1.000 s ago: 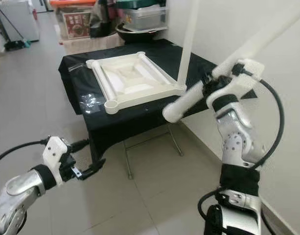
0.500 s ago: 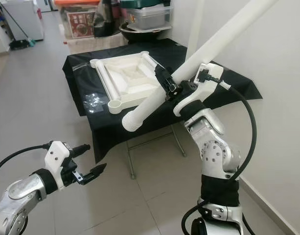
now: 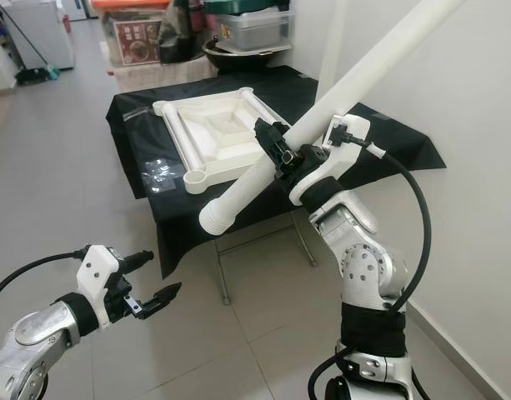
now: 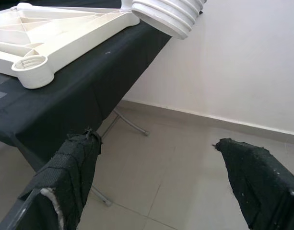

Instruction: Building children table

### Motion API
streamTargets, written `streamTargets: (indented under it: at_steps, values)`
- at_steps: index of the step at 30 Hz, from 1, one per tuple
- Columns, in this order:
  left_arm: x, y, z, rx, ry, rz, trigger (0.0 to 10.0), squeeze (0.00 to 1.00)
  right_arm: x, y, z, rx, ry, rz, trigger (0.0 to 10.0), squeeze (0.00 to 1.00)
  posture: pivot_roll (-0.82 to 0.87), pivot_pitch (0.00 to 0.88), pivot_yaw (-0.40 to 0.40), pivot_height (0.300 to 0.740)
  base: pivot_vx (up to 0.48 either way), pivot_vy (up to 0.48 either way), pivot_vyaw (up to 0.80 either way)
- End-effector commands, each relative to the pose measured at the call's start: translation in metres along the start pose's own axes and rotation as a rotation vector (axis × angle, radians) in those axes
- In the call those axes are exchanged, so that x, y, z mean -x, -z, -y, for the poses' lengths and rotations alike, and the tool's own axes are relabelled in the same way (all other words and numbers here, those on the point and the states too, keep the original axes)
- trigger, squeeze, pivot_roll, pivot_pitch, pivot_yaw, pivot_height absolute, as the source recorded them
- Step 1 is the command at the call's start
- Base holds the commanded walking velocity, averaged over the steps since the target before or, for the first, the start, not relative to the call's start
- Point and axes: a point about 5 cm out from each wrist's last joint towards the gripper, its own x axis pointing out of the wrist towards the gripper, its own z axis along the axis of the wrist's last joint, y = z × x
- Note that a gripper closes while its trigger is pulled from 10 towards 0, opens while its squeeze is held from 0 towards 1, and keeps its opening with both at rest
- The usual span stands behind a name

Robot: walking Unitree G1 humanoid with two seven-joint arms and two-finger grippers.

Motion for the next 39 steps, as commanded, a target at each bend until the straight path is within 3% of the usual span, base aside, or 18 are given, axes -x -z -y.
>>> streamTargets:
  at_steps: [1, 9, 14, 21, 23, 26, 27, 29, 39]
  values:
    - [-0.001, 0.004, 0.001, 0.014, 0.01, -0.018, 10.0, 0.0, 0.002, 0.0, -0.006, -0.01, -0.034, 0.002, 0.0, 0.0, -0.03, 0.0, -0.009, 0.74, 0.0, 0.0, 0.0]
    - [-0.003, 0.004, -0.001, 0.002, 0.014, -0.018, 10.0, 0.0, 0.002, 0.003, -0.008, -0.009, -0.036, -0.017, 0.0, 0.0, -0.03, 0.0, -0.008, 0.74, 0.0, 0.0, 0.0]
    - [-0.013, -0.004, -0.011, -0.062, -0.032, 0.007, 10.0, 0.0, -0.005, 0.016, -0.004, 0.009, 0.085, -0.094, 0.0, 0.0, -0.03, 0.0, -0.006, 0.74, 0.0, 0.0, 0.0]
    - [-0.019, -0.008, -0.01, -0.065, -0.021, 0.025, 10.0, 0.0, -0.007, 0.02, -0.009, 0.007, 0.092, -0.106, 0.0, 0.0, -0.03, 0.0, -0.005, 0.74, 0.0, 0.0, 0.0]
    - [-0.028, -0.013, -0.003, -0.067, 0.059, 0.043, 10.0, 0.0, -0.01, 0.031, -0.028, -0.015, 0.009, -0.135, 0.0, 0.0, -0.05, 0.0, 0.009, 0.74, 0.0, 0.0, 0.0]
    - [-0.032, -0.015, 0.001, -0.073, 0.104, 0.047, 10.0, 0.0, -0.012, 0.037, -0.038, -0.021, -0.032, -0.153, 0.0, 0.0, -0.05, 0.0, 0.01, 0.74, 0.0, 0.0, 0.0]
    - [-0.039, -0.016, 0.007, -0.093, 0.192, 0.037, 10.0, 0.0, -0.015, 0.045, -0.05, -0.028, -0.076, -0.177, 0.0, 0.0, -0.05, 0.0, 0.019, 0.74, 0.0, 0.0, 0.0]
    - [-0.043, -0.014, 0.008, -0.106, 0.218, 0.024, 10.0, 0.0, -0.019, 0.046, -0.056, -0.035, -0.101, -0.179, 0.0, 0.0, -0.05, 0.0, 0.023, 0.74, 0.0, 0.0, 0.0]
    - [-0.054, -0.016, -0.001, -0.147, 0.188, 0.017, 10.0, 0.0, -0.023, 0.052, -0.073, -0.044, -0.178, -0.201, 0.0, 0.0, -0.05, 0.0, 0.027, 0.74, 0.0, 0.0, 0.0]
